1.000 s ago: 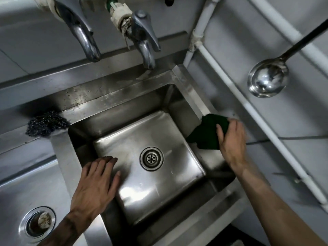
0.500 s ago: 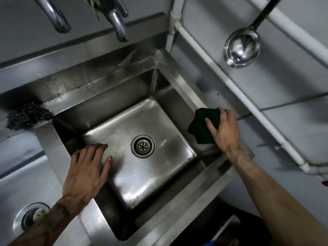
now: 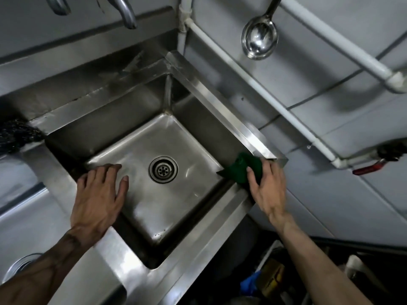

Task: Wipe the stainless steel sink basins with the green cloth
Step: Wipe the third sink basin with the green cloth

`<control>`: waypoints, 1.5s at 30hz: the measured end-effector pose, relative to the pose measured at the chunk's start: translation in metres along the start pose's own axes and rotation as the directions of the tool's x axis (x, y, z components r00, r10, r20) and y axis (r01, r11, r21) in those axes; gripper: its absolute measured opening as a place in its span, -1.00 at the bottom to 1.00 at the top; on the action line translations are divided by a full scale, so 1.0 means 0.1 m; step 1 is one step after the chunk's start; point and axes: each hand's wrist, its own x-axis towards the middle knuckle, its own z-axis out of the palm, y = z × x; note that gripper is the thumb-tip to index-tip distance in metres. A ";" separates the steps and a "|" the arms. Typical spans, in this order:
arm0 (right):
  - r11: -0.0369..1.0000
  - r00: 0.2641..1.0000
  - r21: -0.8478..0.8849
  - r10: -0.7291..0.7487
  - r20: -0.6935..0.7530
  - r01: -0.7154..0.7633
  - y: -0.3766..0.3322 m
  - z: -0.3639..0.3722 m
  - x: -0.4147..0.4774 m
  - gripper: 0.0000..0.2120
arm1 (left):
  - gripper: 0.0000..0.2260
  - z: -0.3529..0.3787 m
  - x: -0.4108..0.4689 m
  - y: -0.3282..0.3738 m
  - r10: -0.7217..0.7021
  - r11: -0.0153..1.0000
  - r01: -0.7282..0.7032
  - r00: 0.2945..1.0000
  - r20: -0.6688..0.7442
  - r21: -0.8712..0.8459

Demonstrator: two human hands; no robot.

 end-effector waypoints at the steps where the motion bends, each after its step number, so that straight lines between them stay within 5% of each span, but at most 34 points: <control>1: 1.000 1.000 -0.006 -0.009 -0.010 0.009 -0.05 -0.02 -0.11 -0.52 | -0.53 0.01 0.00 -0.01 0.005 1.000 -0.005 1.000 -0.001 0.001; 6: 0.970 0.994 -0.229 -0.097 -0.040 0.086 -0.06 -0.07 0.08 -0.43 | -0.52 0.03 0.01 -0.03 0.026 1.000 -0.026 1.000 -0.012 0.003; 9: 0.965 0.982 -0.185 -0.186 0.014 0.186 -0.03 -0.08 0.40 -0.47 | -0.55 0.06 0.02 -0.03 0.029 1.000 -0.028 0.998 -0.049 0.005; 11: 0.937 0.948 -0.150 -0.302 0.104 0.315 0.02 -0.04 0.46 -0.54 | -0.56 0.08 0.03 -0.02 0.024 1.000 -0.023 0.998 -0.058 0.010; 15: 0.894 0.872 -0.174 -0.331 0.361 0.412 0.15 0.02 0.52 -0.30 | -0.57 0.09 0.03 -0.02 0.018 1.000 -0.017 0.997 -0.069 0.017; 23: 0.929 0.897 -0.040 -0.344 0.277 0.369 0.11 0.06 0.23 -0.44 | -0.56 0.08 0.04 0.01 0.004 1.000 -0.003 0.998 -0.066 0.017; 29: 0.850 0.801 0.047 -0.512 0.310 0.525 -0.04 0.05 -0.25 -0.45 | -0.58 0.09 0.02 -0.04 0.040 0.999 -0.040 0.998 -0.055 0.016; 33: 0.948 0.924 0.043 -0.318 0.212 0.316 -0.22 0.10 -0.34 -0.50 | -0.61 0.09 0.02 -0.10 0.108 0.994 -0.108 0.991 -0.076 0.006; 38: 0.913 0.900 0.110 -0.407 0.156 0.393 -0.78 0.11 -1.31 -0.55 | -0.60 0.09 -0.18 -0.22 0.205 0.979 -0.204 0.976 -0.072 0.026; 45: 0.937 0.933 0.142 -0.337 0.126 0.320 -1.82 0.18 -2.88 -0.47 | -0.63 0.08 -1.09 -0.43 0.308 0.949 -0.314 0.945 -0.108 -0.039</control>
